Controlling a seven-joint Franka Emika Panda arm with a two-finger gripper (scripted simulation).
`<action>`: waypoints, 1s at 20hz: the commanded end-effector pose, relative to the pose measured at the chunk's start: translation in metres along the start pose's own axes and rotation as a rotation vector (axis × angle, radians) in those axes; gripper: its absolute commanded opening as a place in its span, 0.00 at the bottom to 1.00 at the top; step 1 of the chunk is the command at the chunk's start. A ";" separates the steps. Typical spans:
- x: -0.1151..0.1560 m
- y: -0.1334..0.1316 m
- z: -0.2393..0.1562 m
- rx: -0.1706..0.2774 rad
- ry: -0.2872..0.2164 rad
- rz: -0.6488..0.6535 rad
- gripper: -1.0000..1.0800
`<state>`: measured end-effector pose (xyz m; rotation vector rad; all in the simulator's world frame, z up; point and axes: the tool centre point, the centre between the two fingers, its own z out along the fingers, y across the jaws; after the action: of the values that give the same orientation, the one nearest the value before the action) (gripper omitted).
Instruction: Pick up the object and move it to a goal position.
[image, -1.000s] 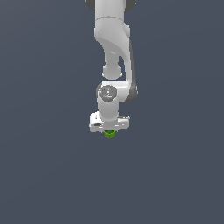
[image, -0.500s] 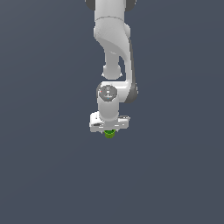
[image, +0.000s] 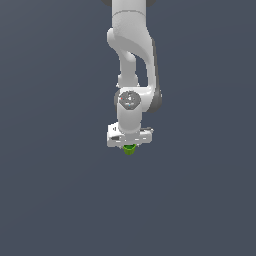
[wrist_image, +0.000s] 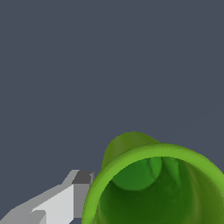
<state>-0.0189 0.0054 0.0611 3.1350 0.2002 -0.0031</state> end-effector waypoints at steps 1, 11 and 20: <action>-0.003 -0.012 -0.012 0.000 0.002 -0.001 0.00; -0.029 -0.094 -0.085 -0.002 0.002 -0.002 0.00; -0.053 -0.175 -0.157 -0.003 0.002 -0.002 0.00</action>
<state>-0.0879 0.1602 0.2065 3.1323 0.2045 -0.0003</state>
